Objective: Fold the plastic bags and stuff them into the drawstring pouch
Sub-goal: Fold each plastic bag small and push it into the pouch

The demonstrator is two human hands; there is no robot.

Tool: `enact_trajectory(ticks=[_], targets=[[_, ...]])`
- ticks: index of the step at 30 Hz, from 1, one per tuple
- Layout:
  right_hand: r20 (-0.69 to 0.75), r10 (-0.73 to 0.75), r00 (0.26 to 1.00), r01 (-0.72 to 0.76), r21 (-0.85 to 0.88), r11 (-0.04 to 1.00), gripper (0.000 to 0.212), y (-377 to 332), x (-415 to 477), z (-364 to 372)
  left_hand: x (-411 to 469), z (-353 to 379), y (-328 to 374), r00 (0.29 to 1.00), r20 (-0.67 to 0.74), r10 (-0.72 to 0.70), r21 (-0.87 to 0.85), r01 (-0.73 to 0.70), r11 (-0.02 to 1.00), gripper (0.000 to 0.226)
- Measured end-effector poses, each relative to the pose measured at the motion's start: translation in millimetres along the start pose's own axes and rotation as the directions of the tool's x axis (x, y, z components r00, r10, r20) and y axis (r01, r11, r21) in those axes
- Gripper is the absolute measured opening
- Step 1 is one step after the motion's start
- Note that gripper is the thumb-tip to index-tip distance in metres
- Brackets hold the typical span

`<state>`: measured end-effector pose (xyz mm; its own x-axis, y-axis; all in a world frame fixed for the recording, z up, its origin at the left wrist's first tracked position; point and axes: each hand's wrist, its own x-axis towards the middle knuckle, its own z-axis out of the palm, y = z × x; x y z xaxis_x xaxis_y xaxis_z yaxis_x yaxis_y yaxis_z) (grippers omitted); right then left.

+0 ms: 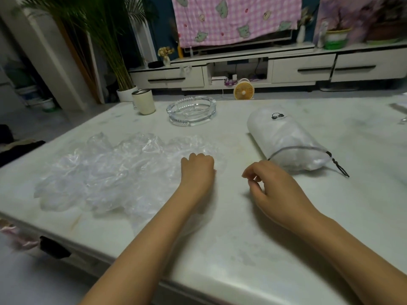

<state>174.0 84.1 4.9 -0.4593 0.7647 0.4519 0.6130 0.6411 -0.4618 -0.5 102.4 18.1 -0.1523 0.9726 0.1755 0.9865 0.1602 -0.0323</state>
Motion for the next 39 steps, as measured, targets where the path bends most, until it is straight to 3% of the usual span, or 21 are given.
enact_trajectory(ticks=[5,9,12,14,16,19,22,24,26,29,31,36,39], targets=[[-0.072,0.056,0.996,-0.051,0.074,0.996,0.017,9.7,6.0,-6.9,-2.6,-6.7,-3.5,0.955,-0.295,-0.038,-0.233,-0.033,0.972,0.020],[-0.251,0.222,0.942,-0.151,0.275,0.950,0.024,14.4,16.3,-34.3,-36.3,-31.6,4.9,0.867,-0.493,0.072,-0.436,-0.318,0.842,0.020],[-0.390,0.389,0.834,-0.178,0.477,0.861,0.033,10.1,17.1,-67.5,-75.3,-38.3,11.4,0.818,-0.498,0.288,-0.478,-0.536,0.696,0.021],[-0.446,0.428,0.786,-0.157,0.525,0.836,0.036,1.4,9.4,-91.6,-97.4,-33.2,18.2,0.750,-0.505,0.427,-0.469,-0.654,0.594,0.018],[-0.421,0.416,0.806,-0.162,0.519,0.839,0.033,-9.2,-2.3,-102.1,-110.2,-16.4,23.6,0.697,-0.464,0.547,-0.462,-0.717,0.522,0.012],[-0.285,0.340,0.896,-0.211,0.399,0.892,0.023,-22.6,-40.2,-103.3,-130.8,9.5,39.7,0.649,-0.354,0.673,-0.485,-0.743,0.462,0.022],[-0.135,0.278,0.951,-0.245,0.220,0.944,0.020,-15.1,-78.9,-84.6,-145.3,12.7,45.9,0.686,-0.320,0.653,-0.595,-0.682,0.425,0.033],[-0.032,0.233,0.972,-0.232,0.027,0.972,0.026,-0.5,-96.2,-67.8,-144.9,5.2,46.3,0.792,-0.332,0.512,-0.682,-0.577,0.450,0.037],[0.142,0.190,0.971,-0.160,-0.202,0.966,0.055,11.7,-105.4,-52.4,-138.3,-6.3,49.1,0.877,-0.278,0.392,-0.699,-0.464,0.543,0.042],[0.333,0.275,0.902,-0.148,-0.360,0.921,0.077,15.0,-108.6,-45.3,-129.1,-3.9,52.3,0.901,-0.030,0.432,-0.448,-0.399,0.800,0.049],[0.394,0.287,0.873,-0.129,-0.381,0.915,0.091,14.9,-111.1,-49.4,-131.2,2.8,51.9,0.901,0.148,0.408,-0.304,-0.352,0.886,0.058],[0.429,0.312,0.848,-0.129,-0.404,0.906,0.064,25.0,-122.1,-72.1,-142.9,8.1,45.6,0.901,0.245,0.358,-0.186,-0.318,0.930,0.076],[0.251,0.290,0.923,-0.241,-0.207,0.948,0.055,9.9,-124.0,-80.4,-148.4,-6.5,49.7,0.930,0.130,0.345,-0.198,-0.317,0.928,0.063]])
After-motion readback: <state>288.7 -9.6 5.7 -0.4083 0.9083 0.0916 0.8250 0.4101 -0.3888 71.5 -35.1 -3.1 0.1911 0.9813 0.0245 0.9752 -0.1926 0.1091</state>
